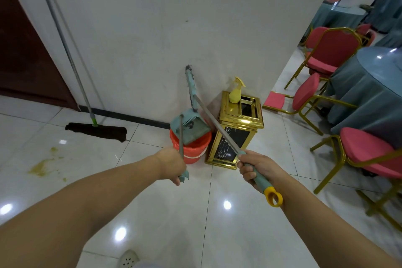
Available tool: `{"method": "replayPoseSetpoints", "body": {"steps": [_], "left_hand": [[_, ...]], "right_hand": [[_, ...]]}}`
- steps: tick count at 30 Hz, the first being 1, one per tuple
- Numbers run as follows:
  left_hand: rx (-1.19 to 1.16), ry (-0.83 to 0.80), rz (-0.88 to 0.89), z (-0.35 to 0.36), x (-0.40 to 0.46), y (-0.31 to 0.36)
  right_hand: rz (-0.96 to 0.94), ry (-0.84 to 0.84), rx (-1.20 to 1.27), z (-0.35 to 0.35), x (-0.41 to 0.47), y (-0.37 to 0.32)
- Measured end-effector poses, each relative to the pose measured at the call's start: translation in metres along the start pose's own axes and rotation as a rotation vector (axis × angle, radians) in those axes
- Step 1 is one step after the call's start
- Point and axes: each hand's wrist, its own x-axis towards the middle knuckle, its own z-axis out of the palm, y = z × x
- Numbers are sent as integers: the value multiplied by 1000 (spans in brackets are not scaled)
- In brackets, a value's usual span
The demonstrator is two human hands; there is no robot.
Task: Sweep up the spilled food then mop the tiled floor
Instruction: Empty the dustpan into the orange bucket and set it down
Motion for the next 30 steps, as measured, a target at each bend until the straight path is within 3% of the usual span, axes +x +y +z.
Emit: {"method": "replayPoseSetpoints", "body": {"steps": [6, 12, 18, 24, 30], "left_hand": [[-18, 39, -51, 0, -7, -3], [-122, 171, -243, 0, -22, -25], [-327, 335, -642, 3, -50, -47], [-883, 582, -1079, 34, -88, -69], [-1163, 676, -1336, 79, -138, -90]], "right_hand": [[19, 26, -14, 1, 2, 1], [15, 13, -39, 9, 10, -3], [-17, 13, -200, 37, 31, -9], [-23, 40, -345, 102, 59, -11], [47, 46, -453, 170, 90, 0]]}}
